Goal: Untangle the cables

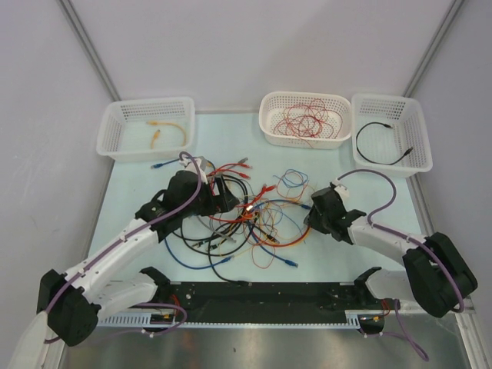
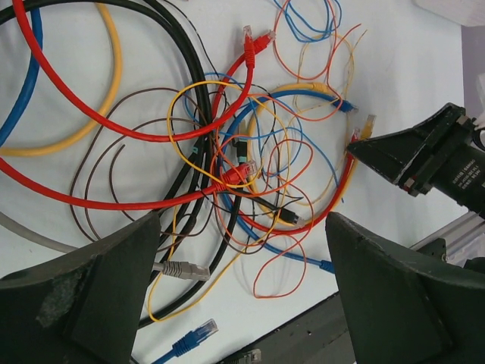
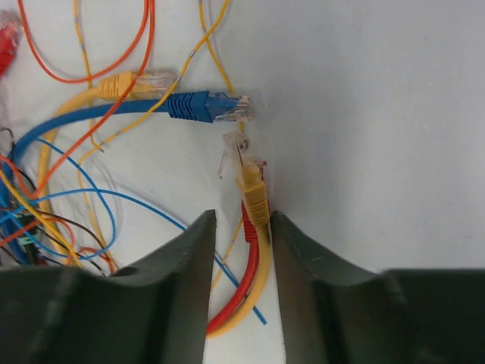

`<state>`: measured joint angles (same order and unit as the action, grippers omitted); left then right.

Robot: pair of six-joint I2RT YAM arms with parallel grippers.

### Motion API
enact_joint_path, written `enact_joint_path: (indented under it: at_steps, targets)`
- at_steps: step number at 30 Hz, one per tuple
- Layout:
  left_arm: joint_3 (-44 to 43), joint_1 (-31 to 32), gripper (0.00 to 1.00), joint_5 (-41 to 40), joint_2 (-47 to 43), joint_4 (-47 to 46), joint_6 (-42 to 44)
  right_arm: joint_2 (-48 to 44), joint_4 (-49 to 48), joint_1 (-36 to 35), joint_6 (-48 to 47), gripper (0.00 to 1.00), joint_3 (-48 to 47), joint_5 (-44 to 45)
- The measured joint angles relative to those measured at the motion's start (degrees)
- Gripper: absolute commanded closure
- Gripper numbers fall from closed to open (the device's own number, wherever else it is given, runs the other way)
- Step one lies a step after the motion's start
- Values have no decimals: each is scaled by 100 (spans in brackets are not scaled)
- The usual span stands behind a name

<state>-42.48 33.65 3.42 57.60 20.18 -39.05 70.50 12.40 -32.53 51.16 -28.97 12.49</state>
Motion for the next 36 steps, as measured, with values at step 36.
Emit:
enact_joint_path:
  at_steps: [36]
  targets:
    - [-494, 188, 3, 1665, -1161, -2435, 815, -1097, 1399, -2415, -2538, 100, -4929, 1421]
